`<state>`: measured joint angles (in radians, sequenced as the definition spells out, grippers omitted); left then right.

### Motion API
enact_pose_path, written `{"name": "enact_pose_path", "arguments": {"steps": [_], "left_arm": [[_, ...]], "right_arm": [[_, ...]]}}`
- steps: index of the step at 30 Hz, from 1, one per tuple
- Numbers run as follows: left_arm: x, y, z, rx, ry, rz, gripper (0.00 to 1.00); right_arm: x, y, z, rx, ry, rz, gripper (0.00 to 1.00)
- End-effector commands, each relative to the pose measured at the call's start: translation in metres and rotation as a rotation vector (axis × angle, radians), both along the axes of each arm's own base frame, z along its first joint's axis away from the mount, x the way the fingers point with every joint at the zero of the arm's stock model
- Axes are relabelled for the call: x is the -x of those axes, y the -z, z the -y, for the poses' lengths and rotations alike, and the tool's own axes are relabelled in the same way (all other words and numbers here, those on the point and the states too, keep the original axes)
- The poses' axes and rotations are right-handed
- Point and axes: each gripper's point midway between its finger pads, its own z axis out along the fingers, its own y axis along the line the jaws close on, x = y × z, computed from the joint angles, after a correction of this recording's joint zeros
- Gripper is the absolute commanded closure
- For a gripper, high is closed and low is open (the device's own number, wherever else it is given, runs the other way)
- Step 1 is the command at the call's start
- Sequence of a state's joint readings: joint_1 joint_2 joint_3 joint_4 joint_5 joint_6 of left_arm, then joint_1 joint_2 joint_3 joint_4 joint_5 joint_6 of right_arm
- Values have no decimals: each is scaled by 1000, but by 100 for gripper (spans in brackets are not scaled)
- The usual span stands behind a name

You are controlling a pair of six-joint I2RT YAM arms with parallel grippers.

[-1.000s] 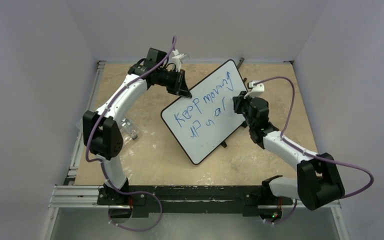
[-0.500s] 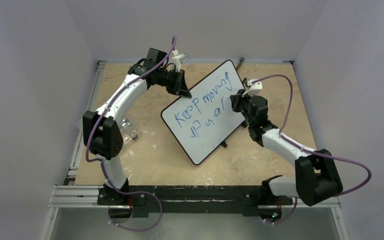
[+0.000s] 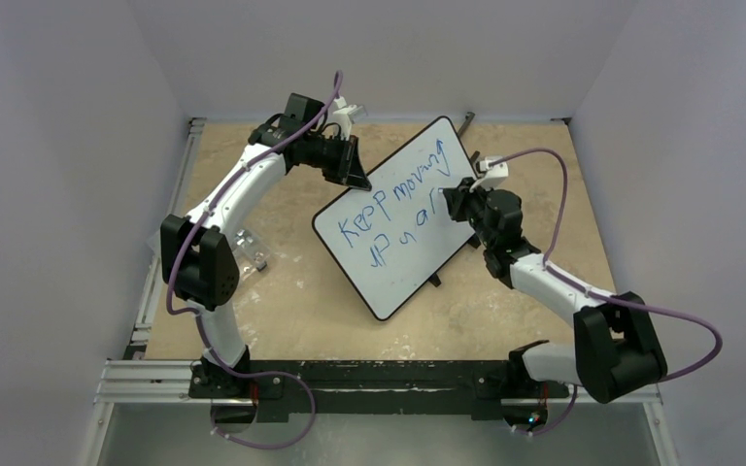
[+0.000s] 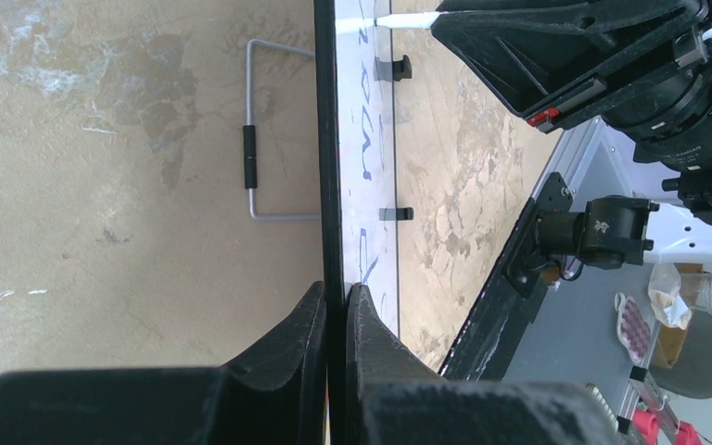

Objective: Write a sentence on the whiteboard

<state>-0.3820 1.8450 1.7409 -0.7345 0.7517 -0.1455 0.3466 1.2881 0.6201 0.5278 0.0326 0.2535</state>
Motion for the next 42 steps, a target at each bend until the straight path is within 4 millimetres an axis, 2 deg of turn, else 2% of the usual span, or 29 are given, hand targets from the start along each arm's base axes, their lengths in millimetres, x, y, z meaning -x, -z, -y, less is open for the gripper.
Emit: {"name": "enact_pose_path", "arguments": {"steps": [1, 7, 17, 24, 42], "left_arm": [[1, -19, 3, -2, 59, 147, 100], [2, -19, 2, -2, 58, 147, 100], [4, -22, 1, -3, 59, 152, 100], [5, -22, 2, -1, 61, 153, 100], [5, -22, 2, -4, 63, 155, 100]], "right_arm": [[11, 7, -6, -19, -40, -17, 100], [17, 17, -3, -21, -34, -45, 100], [2, 10, 2, -1, 21, -50, 100], [0, 12, 9, 10, 60, -56, 100], [-27, -22, -6, -5, 34, 0, 100]]}}
